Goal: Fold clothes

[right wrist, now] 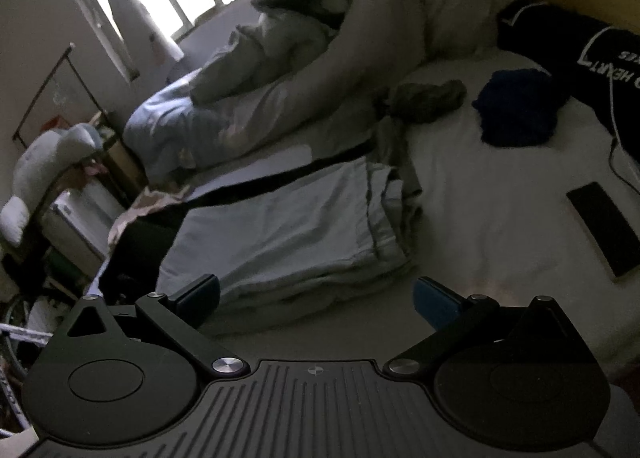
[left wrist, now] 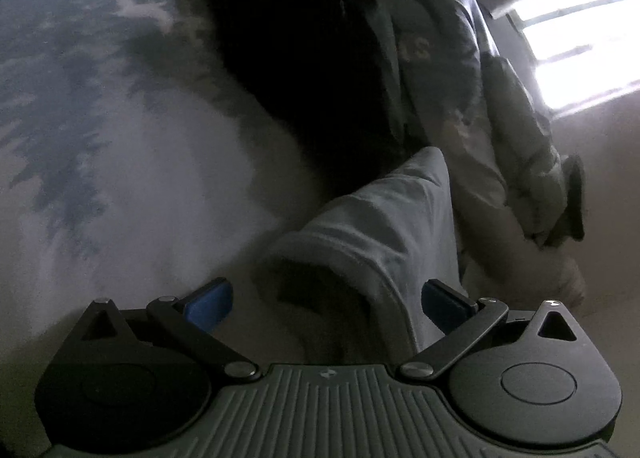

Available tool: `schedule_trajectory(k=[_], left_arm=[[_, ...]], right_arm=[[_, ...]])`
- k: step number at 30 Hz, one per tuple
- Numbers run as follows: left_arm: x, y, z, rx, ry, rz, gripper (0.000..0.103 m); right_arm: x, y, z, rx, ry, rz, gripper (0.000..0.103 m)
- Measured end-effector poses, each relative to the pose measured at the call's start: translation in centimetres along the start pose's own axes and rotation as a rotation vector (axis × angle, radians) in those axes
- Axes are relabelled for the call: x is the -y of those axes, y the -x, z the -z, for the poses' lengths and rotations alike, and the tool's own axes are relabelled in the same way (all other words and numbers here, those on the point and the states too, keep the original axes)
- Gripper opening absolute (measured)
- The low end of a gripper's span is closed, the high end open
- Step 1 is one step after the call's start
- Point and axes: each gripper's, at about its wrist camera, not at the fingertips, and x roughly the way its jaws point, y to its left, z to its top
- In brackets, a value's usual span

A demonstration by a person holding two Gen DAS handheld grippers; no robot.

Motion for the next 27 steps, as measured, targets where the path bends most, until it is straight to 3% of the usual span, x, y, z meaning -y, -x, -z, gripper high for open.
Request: schedule_trajectory(k=[8, 9, 10, 13, 16, 20, 21, 23, 25, 27], left_arm=[[0.8, -2.3, -1.7, -0.017, -0.066, 0.030, 0.101], [0.9, -2.3, -1.8, -0.024, -0.070, 0.031, 0.072], [1.1, -2.1, -2.0, -0.037, -0.078, 0.036, 0.051], [1.7, -1.2, -2.2, -0.064, -0.101, 0.074, 0.035], [3.0, -0.1, -2.3, -0.083, -0.135, 0.130, 0.027], [5.2, 1.0, -2.2, -0.096, -0.232, 0.166, 0.028], [5.3, 0.8, -2.1, -0.105, -0.247, 0.162, 0.040], [4.7, 0.3, -2.1, -0.125, -0.240, 0.148, 0.049], [3.8, -0.2, -2.1, -0.141, -0.222, 0.138, 0.067], [3.0, -0.6, -2.0, -0.148, -0.207, 0.138, 0.076]], right_arm=[[0.0, -2.9, -0.6, -0.045, -0.029, -0.031, 0.103], [0.0, -3.1, -0.7, -0.048, -0.030, -0.033, 0.103], [0.0, -3.2, -0.7, -0.050, -0.030, -0.035, 0.103], [0.0, -3.1, -0.8, -0.049, -0.029, -0.041, 0.103], [0.0, -3.2, -0.4, -0.052, -0.026, -0.040, 0.103], [0.2, -4.1, 0.7, -0.061, -0.032, -0.055, 0.103], [0.4, -4.4, 1.0, -0.064, -0.045, -0.066, 0.103], [0.9, -5.1, 1.6, -0.067, -0.077, -0.076, 0.103], [2.0, -6.0, 2.1, -0.053, -0.130, -0.076, 0.103], [3.3, -7.1, 2.5, -0.030, -0.200, -0.075, 0.103]])
